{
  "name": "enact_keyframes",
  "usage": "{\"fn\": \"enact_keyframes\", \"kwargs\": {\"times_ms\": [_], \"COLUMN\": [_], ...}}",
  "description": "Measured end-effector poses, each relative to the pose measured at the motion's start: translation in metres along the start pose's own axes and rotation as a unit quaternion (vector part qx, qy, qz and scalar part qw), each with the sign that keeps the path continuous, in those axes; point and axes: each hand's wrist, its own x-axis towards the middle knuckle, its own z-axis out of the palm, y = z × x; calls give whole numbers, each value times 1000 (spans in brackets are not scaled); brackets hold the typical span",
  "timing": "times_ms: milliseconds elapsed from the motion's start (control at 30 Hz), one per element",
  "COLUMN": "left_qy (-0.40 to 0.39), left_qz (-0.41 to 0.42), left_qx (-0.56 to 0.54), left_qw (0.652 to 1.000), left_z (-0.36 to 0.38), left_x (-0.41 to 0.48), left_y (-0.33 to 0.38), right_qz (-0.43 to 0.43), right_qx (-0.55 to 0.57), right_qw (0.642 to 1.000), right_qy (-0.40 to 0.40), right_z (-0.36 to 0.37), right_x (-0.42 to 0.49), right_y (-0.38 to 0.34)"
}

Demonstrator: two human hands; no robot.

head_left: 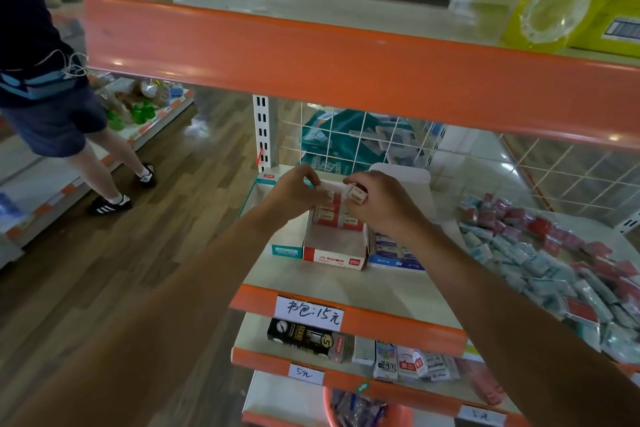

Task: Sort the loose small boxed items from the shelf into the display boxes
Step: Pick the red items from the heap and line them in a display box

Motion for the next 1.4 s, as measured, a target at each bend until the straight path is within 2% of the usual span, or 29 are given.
{"fn": "enact_keyframes", "kwargs": {"times_ms": [100,233,433,633,867,967,1267,1400], "left_qy": [-38,-58,-93,-86,-113,-111,-45,-51], "left_qz": [2,27,102,147,132,141,200,203], "left_qx": [17,72,224,312,313,322,487,483], "left_qw": [999,995,965,935,934,930,849,850], "left_z": [-3,-3,-4,2,2,3,17,22], "left_x": [1,1,3,3,4,4,2,-1], "left_y": [0,-4,-4,-7,-12,-13,-17,-17], "right_qz": [2,26,51,44,67,63,65,80], "right_qx": [-16,-91,-149,-189,-192,-201,-227,-214], "right_qw": [999,989,974,966,956,957,953,956], "right_qy": [-29,-116,-160,-170,-210,-199,-190,-186], "right_z": [4,13,15,9,7,9,17,16], "right_x": [2,4,3,1,6,4,4,1], "right_y": [-6,-5,-8,-13,-18,-18,-17,-15]}}
